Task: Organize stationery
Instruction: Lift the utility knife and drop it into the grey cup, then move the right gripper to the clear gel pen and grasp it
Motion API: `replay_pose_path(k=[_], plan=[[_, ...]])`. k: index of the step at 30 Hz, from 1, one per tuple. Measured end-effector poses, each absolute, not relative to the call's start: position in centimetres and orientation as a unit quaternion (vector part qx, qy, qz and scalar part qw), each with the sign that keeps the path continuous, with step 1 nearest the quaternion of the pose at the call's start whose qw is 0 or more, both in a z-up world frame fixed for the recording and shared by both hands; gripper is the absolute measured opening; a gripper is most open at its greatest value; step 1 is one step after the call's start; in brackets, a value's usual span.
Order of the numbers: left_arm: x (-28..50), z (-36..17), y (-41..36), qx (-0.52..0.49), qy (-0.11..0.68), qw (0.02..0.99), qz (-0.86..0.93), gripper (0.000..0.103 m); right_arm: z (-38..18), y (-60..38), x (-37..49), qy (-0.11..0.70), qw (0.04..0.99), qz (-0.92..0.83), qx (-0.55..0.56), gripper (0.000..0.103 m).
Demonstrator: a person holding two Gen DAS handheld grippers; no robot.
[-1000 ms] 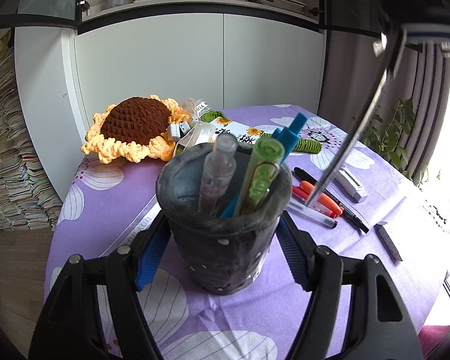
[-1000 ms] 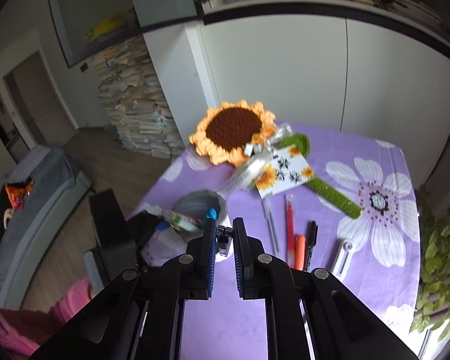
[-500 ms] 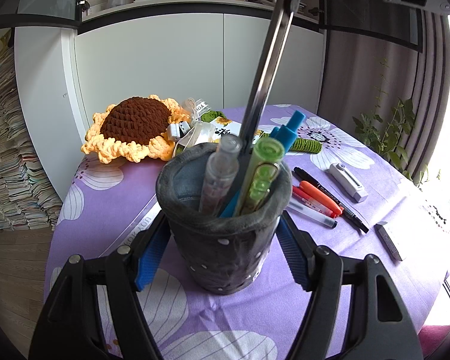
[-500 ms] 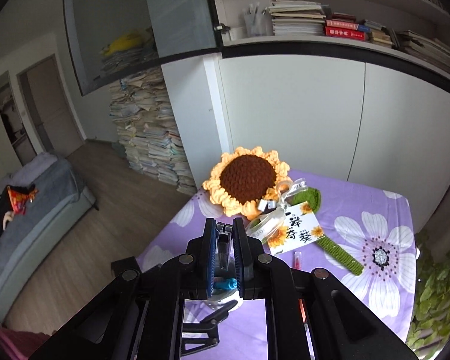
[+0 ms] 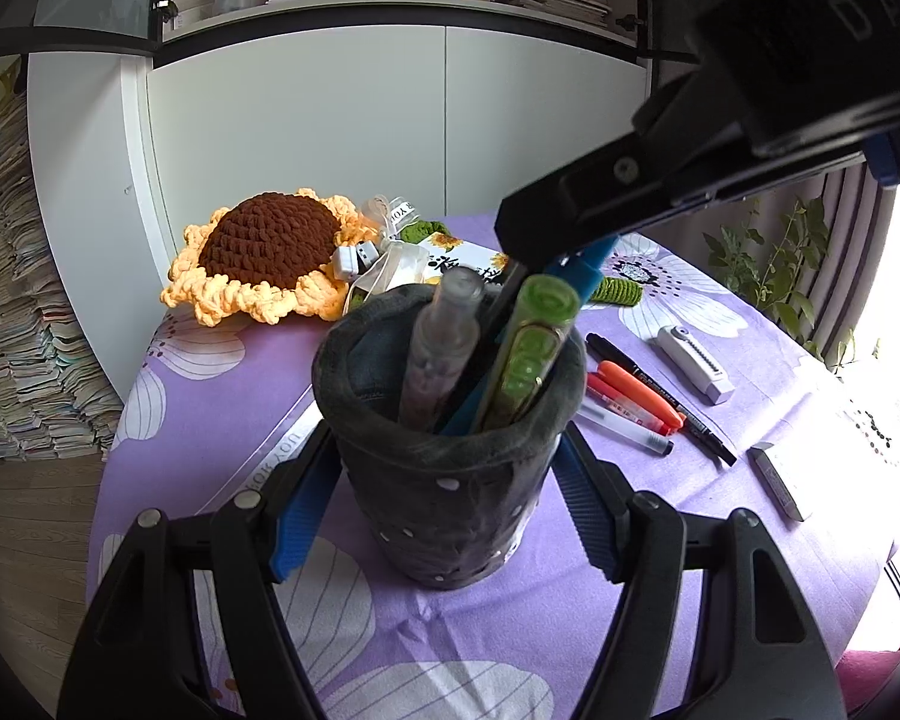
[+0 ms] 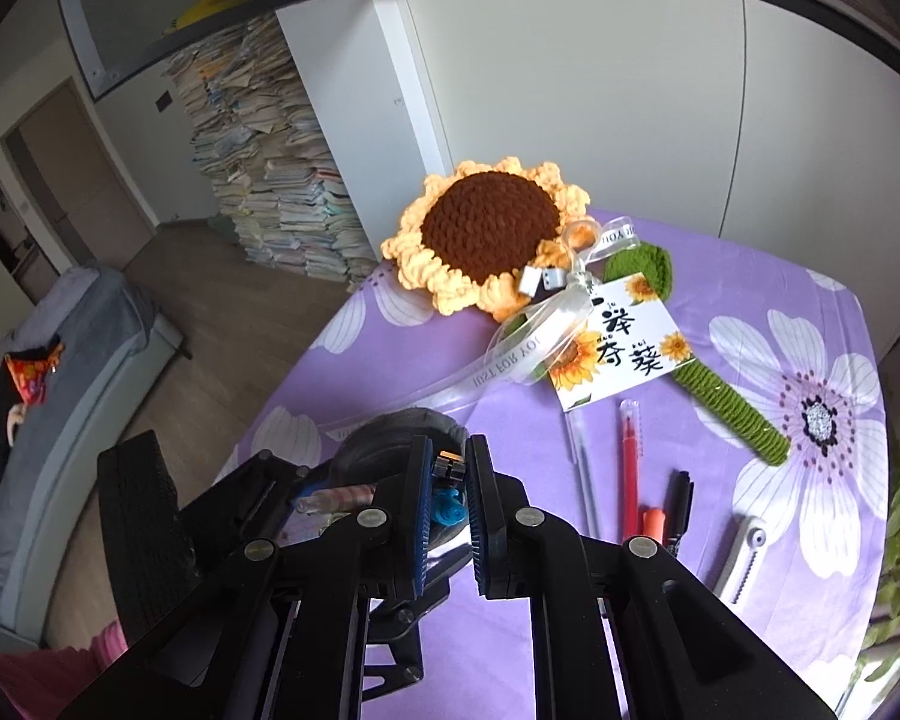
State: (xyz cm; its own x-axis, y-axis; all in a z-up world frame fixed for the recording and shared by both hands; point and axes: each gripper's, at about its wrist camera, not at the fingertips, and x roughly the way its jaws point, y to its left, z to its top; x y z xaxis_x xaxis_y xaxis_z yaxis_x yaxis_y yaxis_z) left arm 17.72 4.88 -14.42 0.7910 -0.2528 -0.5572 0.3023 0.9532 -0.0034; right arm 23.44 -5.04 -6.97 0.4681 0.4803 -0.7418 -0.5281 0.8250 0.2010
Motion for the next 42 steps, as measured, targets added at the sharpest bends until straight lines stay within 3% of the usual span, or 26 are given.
replay_pose_path(k=[11, 18, 29, 42], plan=[[17.6, -14.4, 4.8, 0.043, 0.289, 0.945, -0.146, 0.070, -7.5, -6.0, 24.0, 0.451, 0.836, 0.311, 0.022, 0.012], [17.6, -14.4, 4.8, 0.042, 0.289, 0.945, -0.147, 0.070, -5.7, -9.1, 24.4, 0.420, 0.859, 0.287, 0.058, 0.012], [17.8, -14.4, 4.9, 0.042, 0.289, 0.945, -0.147, 0.070, -14.2, -9.8, 29.6, 0.512, 0.825, 0.240, 0.002, 0.012], [18.1, -14.4, 5.1, 0.040, 0.293, 0.944, -0.148, 0.070, -17.3, -7.8, 29.8, 0.530, 0.814, 0.223, -0.082, 0.012]])
